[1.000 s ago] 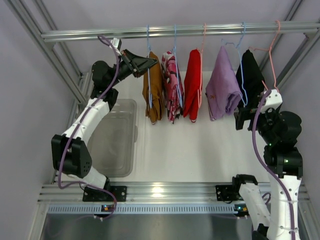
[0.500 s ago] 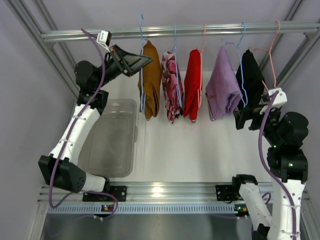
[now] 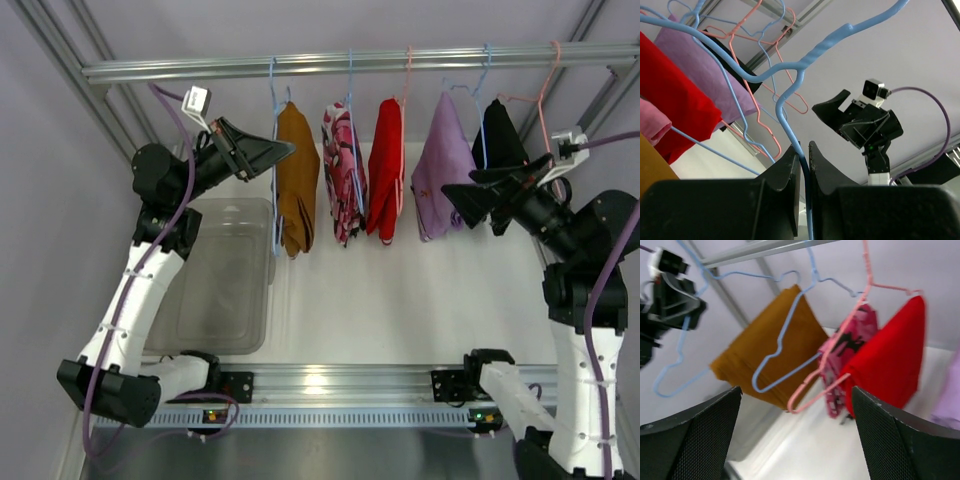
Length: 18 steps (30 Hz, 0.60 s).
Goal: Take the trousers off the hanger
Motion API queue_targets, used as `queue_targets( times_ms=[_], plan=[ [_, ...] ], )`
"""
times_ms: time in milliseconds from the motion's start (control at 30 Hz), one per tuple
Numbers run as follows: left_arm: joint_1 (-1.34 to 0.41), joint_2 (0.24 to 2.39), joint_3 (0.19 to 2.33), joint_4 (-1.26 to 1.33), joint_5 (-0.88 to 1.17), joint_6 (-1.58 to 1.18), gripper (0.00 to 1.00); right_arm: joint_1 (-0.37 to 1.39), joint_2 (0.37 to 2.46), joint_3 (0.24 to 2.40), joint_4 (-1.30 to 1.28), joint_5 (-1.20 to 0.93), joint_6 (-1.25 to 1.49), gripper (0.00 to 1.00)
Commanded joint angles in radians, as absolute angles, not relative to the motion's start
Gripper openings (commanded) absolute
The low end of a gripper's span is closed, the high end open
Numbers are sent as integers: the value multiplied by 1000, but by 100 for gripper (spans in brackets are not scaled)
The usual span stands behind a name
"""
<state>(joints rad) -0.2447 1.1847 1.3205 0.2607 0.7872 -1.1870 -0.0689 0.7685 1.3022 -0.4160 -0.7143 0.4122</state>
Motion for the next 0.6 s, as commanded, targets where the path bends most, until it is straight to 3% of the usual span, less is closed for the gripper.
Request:
queue_targets(
  times_ms=[0,133,567],
  plan=[
    [-249,1105,1319,436,744,-1137,0,10,834,1316,-212,-802,637,89],
    [-249,1065,1284,423,747,-1123,0,257,896,1354,-215,-717,641,86],
    [-253,1046,1292,360,634,-1081,0,693,1137,1463,-63,-580,592,82]
  ],
)
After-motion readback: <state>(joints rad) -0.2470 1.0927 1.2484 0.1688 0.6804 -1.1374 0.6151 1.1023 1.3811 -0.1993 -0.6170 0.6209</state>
